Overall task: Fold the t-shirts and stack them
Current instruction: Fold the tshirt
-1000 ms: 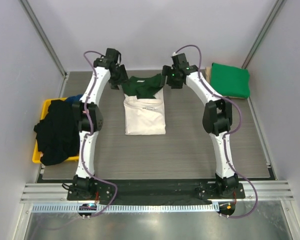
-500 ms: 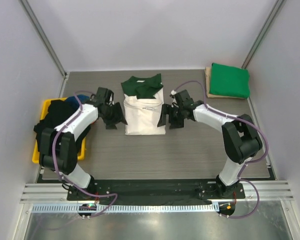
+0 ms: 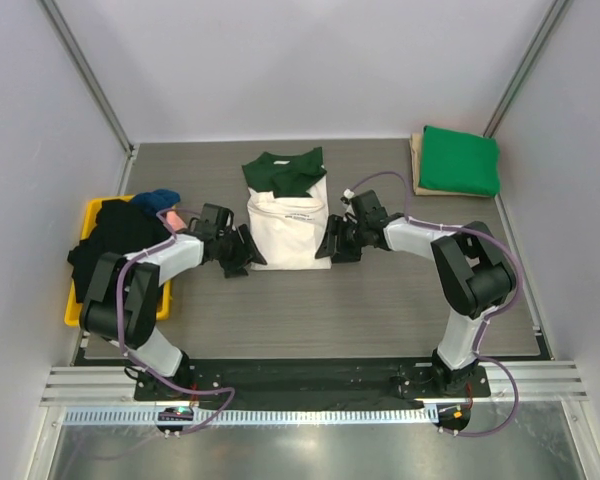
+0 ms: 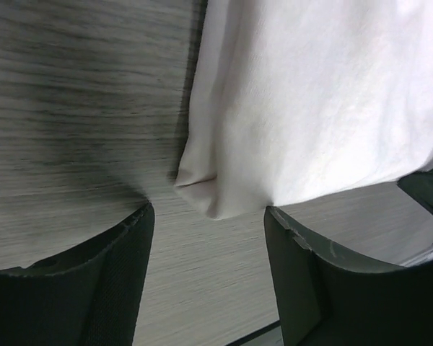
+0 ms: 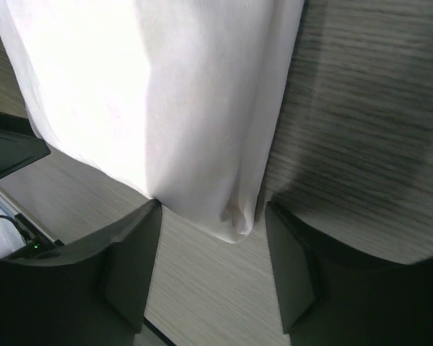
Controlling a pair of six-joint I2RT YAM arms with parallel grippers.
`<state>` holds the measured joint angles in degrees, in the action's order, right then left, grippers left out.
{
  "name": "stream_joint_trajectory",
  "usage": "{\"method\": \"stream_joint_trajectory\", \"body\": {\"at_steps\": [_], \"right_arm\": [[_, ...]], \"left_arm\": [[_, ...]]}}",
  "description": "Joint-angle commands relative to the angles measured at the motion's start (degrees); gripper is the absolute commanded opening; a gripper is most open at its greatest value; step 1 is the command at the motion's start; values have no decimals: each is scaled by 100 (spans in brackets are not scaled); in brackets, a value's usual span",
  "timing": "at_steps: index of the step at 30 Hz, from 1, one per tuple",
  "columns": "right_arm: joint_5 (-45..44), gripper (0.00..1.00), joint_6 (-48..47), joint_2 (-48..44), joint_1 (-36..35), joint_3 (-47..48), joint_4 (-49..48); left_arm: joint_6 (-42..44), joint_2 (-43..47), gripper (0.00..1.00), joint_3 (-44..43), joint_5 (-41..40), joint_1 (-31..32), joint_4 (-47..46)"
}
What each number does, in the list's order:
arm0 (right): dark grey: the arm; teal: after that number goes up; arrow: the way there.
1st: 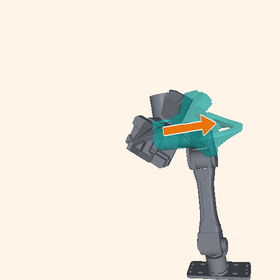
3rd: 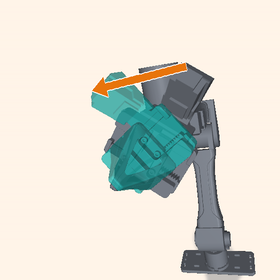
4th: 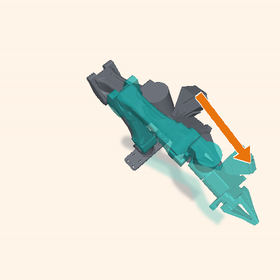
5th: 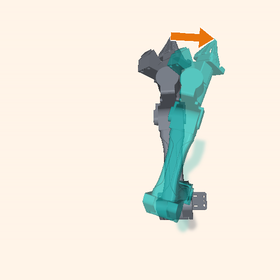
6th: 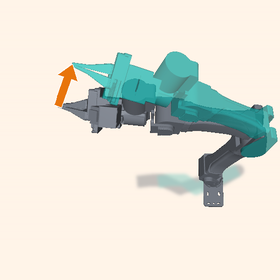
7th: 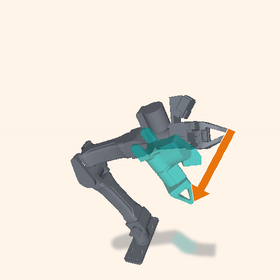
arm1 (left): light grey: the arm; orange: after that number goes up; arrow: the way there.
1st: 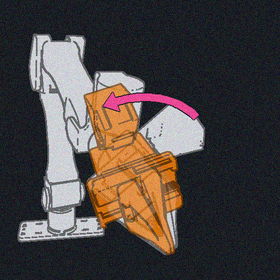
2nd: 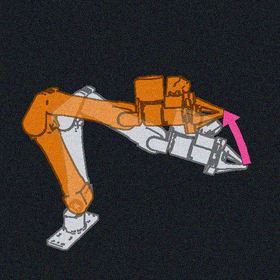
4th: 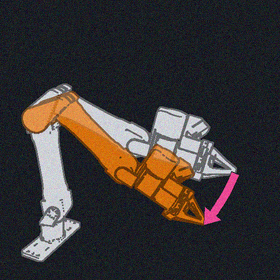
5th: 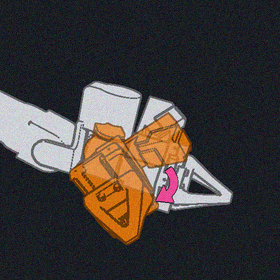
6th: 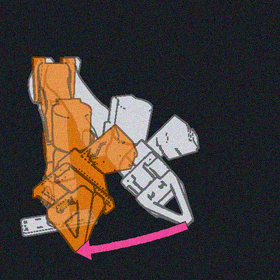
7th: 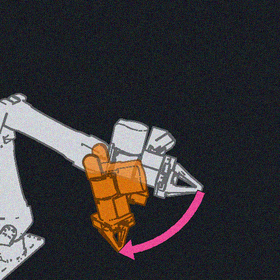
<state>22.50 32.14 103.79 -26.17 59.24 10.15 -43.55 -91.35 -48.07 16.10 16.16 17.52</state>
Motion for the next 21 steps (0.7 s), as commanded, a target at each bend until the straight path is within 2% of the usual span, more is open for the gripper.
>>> {"method": "stream_joint_trajectory", "body": {"at_steps": [1, 5, 8, 10, 11, 12, 13, 16, 21], "right_arm": [[-9, 59, 29, 194, -2, -159, -268], [-26, 45, 20, 212, -2, -220, -303], [-27, 34, 55, 212, -11, -290, -373], [-18, 25, 82, 221, 7, -317, -409], [-18, 22, 82, 212, 16, -317, -409], [0, 18, 82, 195, 7, -326, -409], [9, 11, 91, 116, 7, -326, -409], [-9, 1, 91, -252, 7, -396, -225], [-158, 1, 187, -1131, -2, -641, 363]], "left_arm": [[-145, -128, 63, 105, 34, 1, -679], [-198, -348, 53, 131, -28, 1, -881], [-224, -445, 39, 141, -37, 10, -1074], [-207, -637, 13, -17, 85, 1, -1162], [-207, -638, 13, -18, 121, 10, -1163], [-241, -673, 0, -113, 174, 1, -1163], [-259, -647, 0, -123, 209, 27, -1163], [-338, -192, 0, -62, 219, 176, -971], [-531, 977, 0, 79, -430, 659, 4]]}}
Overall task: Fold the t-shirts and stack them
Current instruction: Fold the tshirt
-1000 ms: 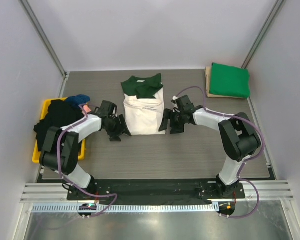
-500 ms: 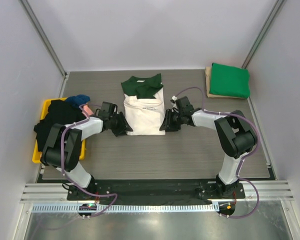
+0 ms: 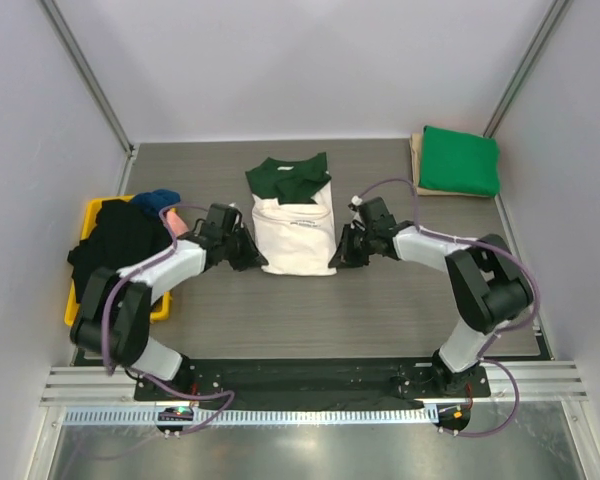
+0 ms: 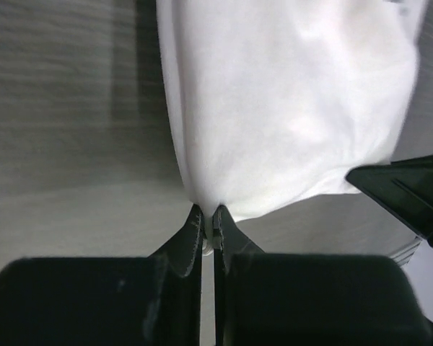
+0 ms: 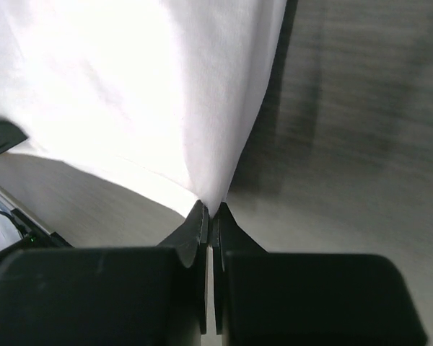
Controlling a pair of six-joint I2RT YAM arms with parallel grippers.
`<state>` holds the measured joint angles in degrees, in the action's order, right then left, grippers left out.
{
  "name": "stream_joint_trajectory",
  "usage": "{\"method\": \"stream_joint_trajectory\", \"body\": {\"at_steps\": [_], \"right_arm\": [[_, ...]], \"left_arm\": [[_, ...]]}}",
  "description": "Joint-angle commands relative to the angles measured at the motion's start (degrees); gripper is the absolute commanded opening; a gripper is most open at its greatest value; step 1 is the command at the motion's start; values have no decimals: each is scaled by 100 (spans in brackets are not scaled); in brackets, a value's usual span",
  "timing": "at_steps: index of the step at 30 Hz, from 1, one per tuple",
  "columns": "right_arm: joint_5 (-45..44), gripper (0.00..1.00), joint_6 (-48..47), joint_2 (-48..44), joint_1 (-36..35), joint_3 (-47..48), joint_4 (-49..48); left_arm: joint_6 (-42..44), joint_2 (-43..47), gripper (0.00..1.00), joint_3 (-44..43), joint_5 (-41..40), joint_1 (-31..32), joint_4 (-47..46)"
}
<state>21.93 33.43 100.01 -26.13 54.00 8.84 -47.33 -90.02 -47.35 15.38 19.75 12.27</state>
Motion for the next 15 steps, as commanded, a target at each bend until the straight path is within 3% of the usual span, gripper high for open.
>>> {"method": "stream_joint_trajectory", "body": {"at_steps": [1, 9, 15], "right_arm": [[-145, 1, 84, -946, -24, -170, 722], [-944, 1, 558, -3212, -804, -609, 2147], [-1419, 1, 1095, -4295, -1517, -558, 2973]], "left_arm": [[-197, 1228, 0, 24, -464, 432, 722], [-1311, 3260, 0, 446, -1335, 1881, 2357], [-1981, 4561, 0, 324, -1661, 2340, 3526]]}}
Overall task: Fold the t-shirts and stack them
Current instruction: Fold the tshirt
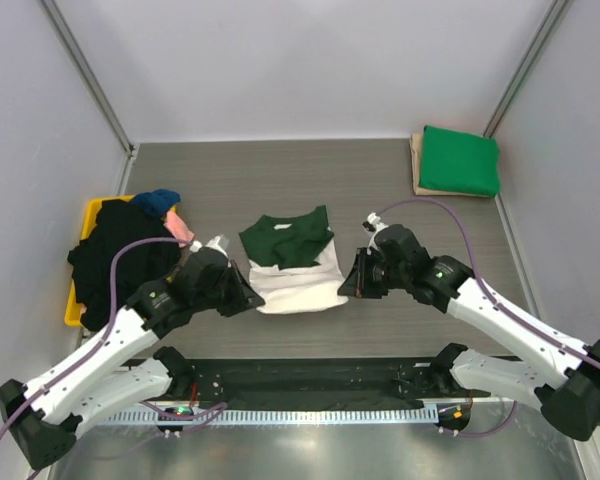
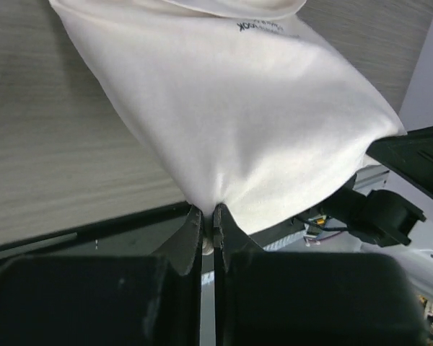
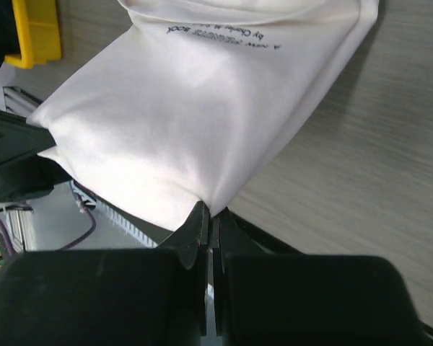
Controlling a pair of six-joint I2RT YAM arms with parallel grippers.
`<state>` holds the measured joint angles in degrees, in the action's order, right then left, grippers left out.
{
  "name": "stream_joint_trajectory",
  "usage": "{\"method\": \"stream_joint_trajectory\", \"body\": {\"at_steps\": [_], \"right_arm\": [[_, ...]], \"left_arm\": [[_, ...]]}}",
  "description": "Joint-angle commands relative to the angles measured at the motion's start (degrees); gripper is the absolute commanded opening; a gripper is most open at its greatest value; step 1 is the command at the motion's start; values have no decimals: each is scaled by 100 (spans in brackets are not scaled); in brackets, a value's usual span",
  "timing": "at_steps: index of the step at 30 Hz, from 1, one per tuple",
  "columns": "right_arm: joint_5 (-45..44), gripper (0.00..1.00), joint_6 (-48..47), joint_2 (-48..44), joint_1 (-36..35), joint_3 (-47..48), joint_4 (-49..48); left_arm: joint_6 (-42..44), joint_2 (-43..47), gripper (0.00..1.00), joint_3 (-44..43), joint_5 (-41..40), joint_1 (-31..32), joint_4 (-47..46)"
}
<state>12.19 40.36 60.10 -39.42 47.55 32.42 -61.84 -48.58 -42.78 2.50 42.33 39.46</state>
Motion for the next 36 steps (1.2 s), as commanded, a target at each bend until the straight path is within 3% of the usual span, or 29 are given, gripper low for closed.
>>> {"method": "stream_joint_trajectory", "body": {"at_steps": [1, 6, 14, 23, 27, 36], "right_arm": [[-489, 1, 455, -401, -267, 131, 694], [-884, 1, 210, -148, -286, 736, 1160], [-1192, 1, -212, 845, -40, 1406, 1258], [-903, 1, -792, 1917, 716, 2047, 1126], [-735, 1, -986, 2357, 988, 2319, 986], [-463, 1, -1372, 3639, 1305, 3171, 862]], "left_arm": [[-609, 498, 0, -255, -356, 83, 939], [-373, 446, 0, -739, -890, 74, 1564], [286, -765, 0, -1583, -1252, -180, 1635], [1288, -1856, 0, -2269, -287, -1725, 1196], [1719, -2594, 0, -2585, 171, -2026, 1116], [2334, -4211, 0, -3577, 286, -2527, 1037]]}}
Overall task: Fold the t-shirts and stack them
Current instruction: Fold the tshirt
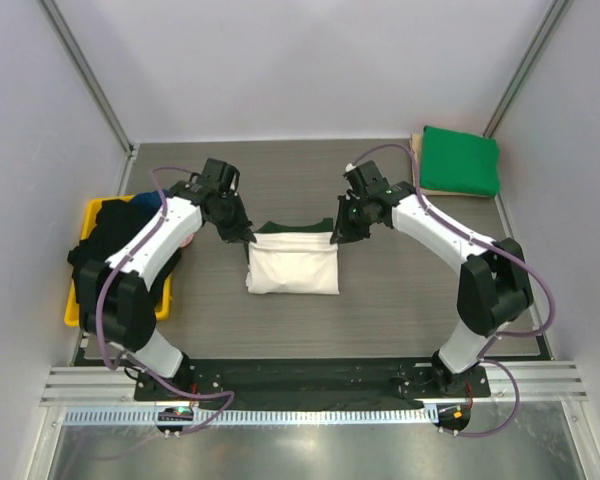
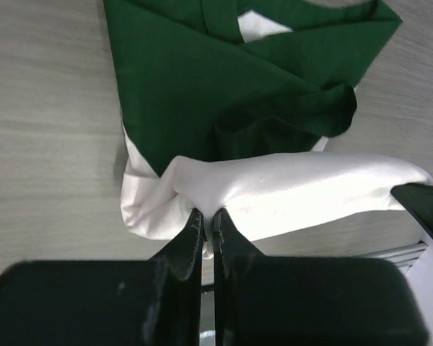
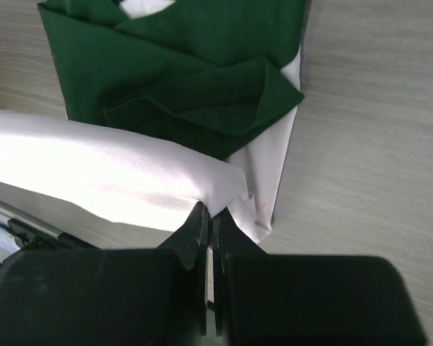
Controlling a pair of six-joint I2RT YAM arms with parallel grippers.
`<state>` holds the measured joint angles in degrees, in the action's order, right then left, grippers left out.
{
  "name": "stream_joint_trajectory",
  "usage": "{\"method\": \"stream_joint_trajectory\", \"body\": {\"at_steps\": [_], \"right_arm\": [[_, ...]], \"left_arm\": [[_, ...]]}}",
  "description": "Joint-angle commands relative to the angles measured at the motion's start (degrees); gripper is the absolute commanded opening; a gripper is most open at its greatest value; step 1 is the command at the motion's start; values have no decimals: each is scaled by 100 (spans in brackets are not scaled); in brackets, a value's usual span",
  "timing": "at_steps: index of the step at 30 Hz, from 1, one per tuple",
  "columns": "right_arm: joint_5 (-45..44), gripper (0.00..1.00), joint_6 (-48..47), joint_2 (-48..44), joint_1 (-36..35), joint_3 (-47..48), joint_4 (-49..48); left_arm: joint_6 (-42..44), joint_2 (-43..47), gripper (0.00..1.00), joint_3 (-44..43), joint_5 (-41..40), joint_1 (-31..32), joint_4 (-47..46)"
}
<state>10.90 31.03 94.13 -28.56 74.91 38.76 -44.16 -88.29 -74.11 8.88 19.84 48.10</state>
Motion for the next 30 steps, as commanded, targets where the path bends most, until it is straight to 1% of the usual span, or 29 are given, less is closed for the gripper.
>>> {"method": "stream_joint_trajectory", "body": {"at_steps": [1, 9, 10, 16, 17, 18, 19, 20, 21, 22, 23, 24, 25, 26, 27, 28, 29, 30], "right_arm": [[-299, 1, -466, 359, 271, 515, 228], [-158, 1, -633, 1371, 553, 1410, 237], [-149, 1, -642, 1537, 614, 1481, 237], [-44, 1, -721, 2127, 878, 2105, 246], [-26, 1, -729, 2267, 974, 2298, 246], [0, 1, -738, 2346, 1018, 2395, 237], [44, 1, -756, 2443, 1062, 2527, 263], [53, 1, -730, 2670, 1184, 2789, 281], [114, 1, -730, 2785, 1229, 2922, 290], [219, 1, -721, 2926, 1291, 3054, 298], [255, 1, -634, 3084, 1343, 3360, 307], [325, 4, -572, 3425, 1483, 3546, 307], [412, 14, -493, 3628, 1545, 3809, 316], [561, 44, -423, 3856, 1616, 4568, 412], [606, 55, -335, 4337, 1747, 5063, 813], [598, 62, -282, 4499, 1792, 5547, 1026], [467, 76, -229, 4596, 1836, 6274, 1202], [414, 78, -176, 4588, 1862, 6455, 1308]], "left_arm": [[610, -354, 0, -516, -361, -365, 191], [953, -1760, 0, -1702, -265, -639, 419], [1023, -2049, 0, -2008, -256, -656, 507], [1120, -3104, 0, -3082, -71, -797, 823], [1112, -3202, 0, -3414, -71, -814, 833], [1112, -3334, 1, -3557, -106, -841, 833], [1103, -3596, 2, -3750, -124, -867, 850], [1085, -3799, 2, -4117, -106, -902, 894], [1085, -4001, 2, -4399, 42, -946, 1042], [1094, -4481, 3, -4680, 104, -981, 1140], [1103, -4730, 8, -5318, 183, -990, 1201], [1077, -4976, 12, -5655, 332, -1025, 1280], [1024, -5300, 19, -6033, 472, -1052, 1360], [815, -5895, 38, -6585, 622, -1095, 1500], [734, -6215, 47, -7617, 849, -1157, 1779], [647, -6409, 55, -8132, 1400, -1227, 1826], [576, -6385, 78, -8381, 1501, -1245, 1774], [462, -6185, 83, -8218, 1528, -1245, 1486]]}}
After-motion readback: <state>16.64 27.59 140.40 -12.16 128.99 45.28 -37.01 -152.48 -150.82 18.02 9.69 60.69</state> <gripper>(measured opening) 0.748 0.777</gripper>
